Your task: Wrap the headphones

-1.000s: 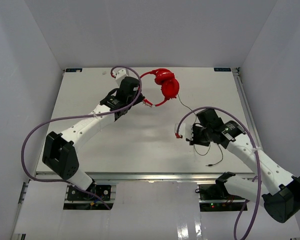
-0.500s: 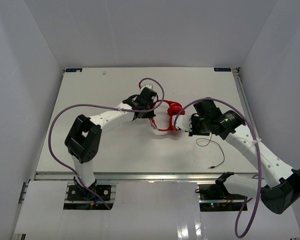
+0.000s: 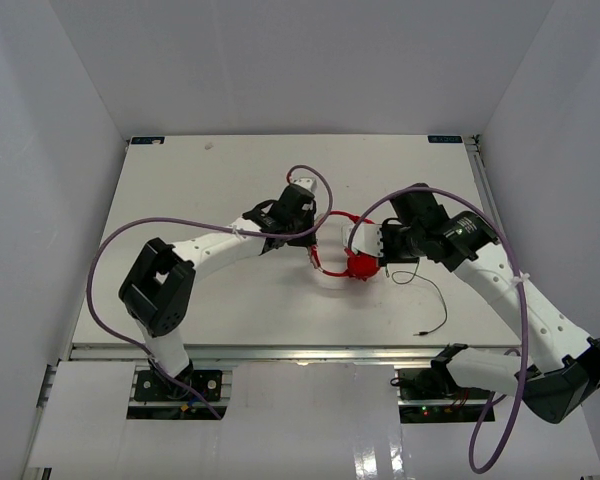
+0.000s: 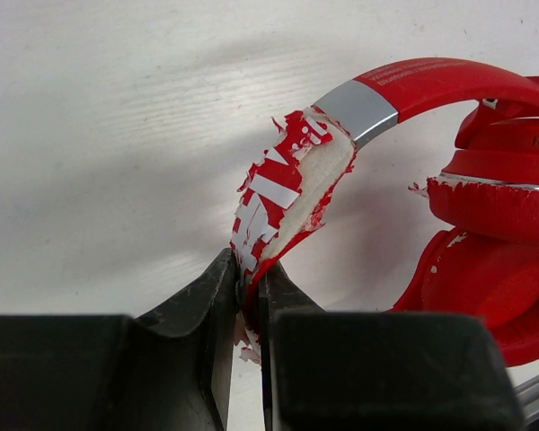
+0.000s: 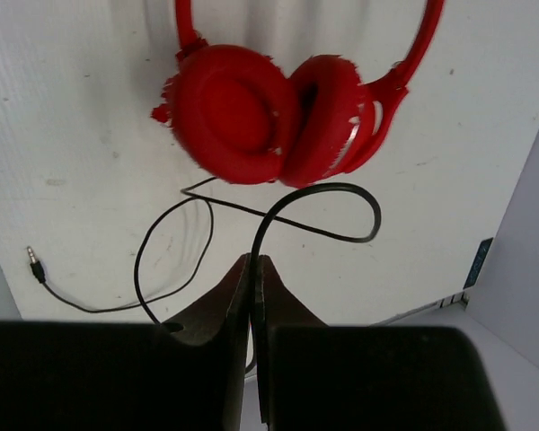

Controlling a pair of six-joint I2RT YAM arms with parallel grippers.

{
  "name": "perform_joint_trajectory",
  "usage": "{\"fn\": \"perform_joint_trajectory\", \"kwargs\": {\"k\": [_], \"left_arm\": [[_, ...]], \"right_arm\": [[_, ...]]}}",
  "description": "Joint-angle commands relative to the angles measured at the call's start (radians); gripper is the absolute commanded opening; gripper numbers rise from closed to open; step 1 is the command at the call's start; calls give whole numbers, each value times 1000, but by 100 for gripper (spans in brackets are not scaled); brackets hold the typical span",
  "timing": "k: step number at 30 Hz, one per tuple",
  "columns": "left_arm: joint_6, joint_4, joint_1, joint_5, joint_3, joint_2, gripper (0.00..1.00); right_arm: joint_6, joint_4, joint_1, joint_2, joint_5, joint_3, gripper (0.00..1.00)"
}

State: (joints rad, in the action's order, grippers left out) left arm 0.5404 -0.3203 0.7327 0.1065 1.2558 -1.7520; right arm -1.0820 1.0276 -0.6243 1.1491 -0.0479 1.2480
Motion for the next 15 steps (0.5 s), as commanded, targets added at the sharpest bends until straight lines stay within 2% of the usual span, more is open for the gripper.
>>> {"fn": "perform_joint_trajectory", "kwargs": {"k": [1,7,15], "left_arm": [[221,124,-63,55,-20,167,0],[401,155,-76,26,33,148,0],[393,160,-48,-63,204,-38,0]], "right_arm": [[-84,119,-6,-50,-109,-43,8],[-116,211,-24,-52,-325,-52,8],[-72,198,-88,75,-334,125,8]]}}
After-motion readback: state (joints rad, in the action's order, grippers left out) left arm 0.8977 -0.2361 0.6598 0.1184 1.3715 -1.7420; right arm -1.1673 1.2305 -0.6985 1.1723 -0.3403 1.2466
